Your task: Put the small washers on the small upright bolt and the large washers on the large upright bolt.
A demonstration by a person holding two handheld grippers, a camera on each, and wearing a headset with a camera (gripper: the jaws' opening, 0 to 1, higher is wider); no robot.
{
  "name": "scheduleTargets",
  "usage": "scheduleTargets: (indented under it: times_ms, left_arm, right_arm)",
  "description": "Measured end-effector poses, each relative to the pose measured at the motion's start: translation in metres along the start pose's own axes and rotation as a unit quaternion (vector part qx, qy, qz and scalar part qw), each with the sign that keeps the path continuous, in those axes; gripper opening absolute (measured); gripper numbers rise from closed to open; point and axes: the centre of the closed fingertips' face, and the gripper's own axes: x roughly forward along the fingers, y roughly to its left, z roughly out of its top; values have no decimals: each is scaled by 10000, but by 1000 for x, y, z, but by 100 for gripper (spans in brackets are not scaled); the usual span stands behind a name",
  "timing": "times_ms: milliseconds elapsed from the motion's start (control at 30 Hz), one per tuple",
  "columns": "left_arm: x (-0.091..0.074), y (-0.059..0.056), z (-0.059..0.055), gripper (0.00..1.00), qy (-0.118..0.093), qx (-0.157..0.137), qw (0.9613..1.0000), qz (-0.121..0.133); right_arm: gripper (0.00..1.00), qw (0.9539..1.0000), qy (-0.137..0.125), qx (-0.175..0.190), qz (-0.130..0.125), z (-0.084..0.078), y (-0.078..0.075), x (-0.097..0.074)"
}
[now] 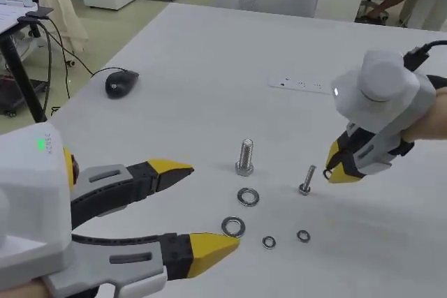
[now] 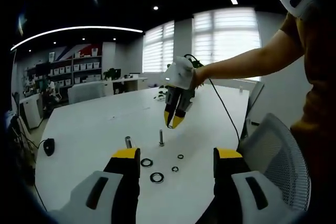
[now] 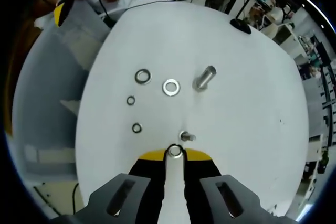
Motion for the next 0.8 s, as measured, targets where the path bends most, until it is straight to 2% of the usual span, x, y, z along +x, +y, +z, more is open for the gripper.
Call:
scheduleTargets:
  times_ms: [267,800]
  left_arm:
    - [2,3,-1,55,-8,-43,10000,11]
    - [8,10,-6,55,28,-129,9999,-1]
  right_arm:
    - [12,10000,13,-50,-12,8,-14,5]
    - [12,9999,79,-41,134,3,-20,24]
